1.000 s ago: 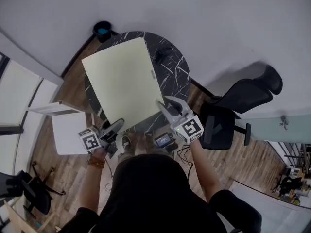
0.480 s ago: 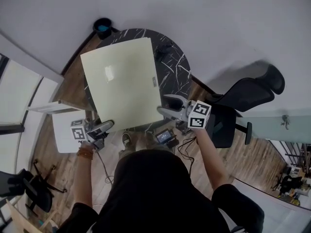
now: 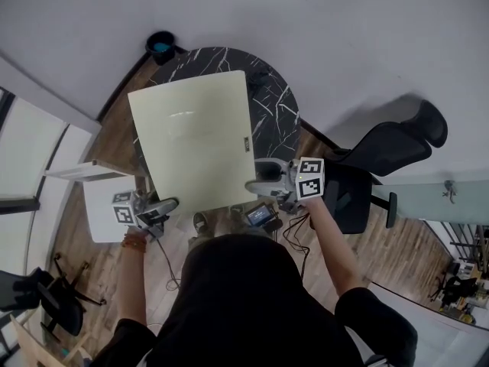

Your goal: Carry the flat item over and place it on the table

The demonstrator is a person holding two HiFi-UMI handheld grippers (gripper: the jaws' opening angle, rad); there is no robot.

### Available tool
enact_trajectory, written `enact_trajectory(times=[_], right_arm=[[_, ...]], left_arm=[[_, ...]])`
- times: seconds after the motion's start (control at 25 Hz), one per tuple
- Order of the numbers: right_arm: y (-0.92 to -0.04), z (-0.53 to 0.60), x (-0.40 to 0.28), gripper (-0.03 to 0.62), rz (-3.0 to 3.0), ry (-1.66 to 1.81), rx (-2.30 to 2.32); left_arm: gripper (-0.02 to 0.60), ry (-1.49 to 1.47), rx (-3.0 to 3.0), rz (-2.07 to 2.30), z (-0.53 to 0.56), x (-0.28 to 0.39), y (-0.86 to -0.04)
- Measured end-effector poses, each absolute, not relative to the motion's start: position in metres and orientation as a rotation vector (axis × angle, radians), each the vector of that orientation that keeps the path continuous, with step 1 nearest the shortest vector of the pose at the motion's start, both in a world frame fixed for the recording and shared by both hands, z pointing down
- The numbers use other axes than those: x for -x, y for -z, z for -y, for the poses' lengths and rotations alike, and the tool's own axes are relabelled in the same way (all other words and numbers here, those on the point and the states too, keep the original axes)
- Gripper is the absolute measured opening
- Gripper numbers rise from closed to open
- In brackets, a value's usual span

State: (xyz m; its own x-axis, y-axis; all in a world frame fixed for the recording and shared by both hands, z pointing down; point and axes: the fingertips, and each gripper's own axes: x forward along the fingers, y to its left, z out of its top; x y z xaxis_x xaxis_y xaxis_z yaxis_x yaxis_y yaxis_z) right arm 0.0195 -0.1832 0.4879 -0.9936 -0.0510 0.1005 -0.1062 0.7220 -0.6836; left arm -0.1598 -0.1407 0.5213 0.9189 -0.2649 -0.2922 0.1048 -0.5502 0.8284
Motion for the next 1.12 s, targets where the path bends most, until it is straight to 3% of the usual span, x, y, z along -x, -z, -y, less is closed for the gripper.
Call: enact_trajectory(times=[0.64,1.12], right_arm=[[-0.545,0.168,-0.028,0.313,2.635,-1.471,-0.275],[-0.61,0.152,-0.041,0.321,2.563,-1.736,-0.429]], left_arm=[[0.304,0.577,-1.882,0.23,0.165,0.139,-0.55],[0.304,0.584,-1.691,0.368,0.143,0.13,-0.616]])
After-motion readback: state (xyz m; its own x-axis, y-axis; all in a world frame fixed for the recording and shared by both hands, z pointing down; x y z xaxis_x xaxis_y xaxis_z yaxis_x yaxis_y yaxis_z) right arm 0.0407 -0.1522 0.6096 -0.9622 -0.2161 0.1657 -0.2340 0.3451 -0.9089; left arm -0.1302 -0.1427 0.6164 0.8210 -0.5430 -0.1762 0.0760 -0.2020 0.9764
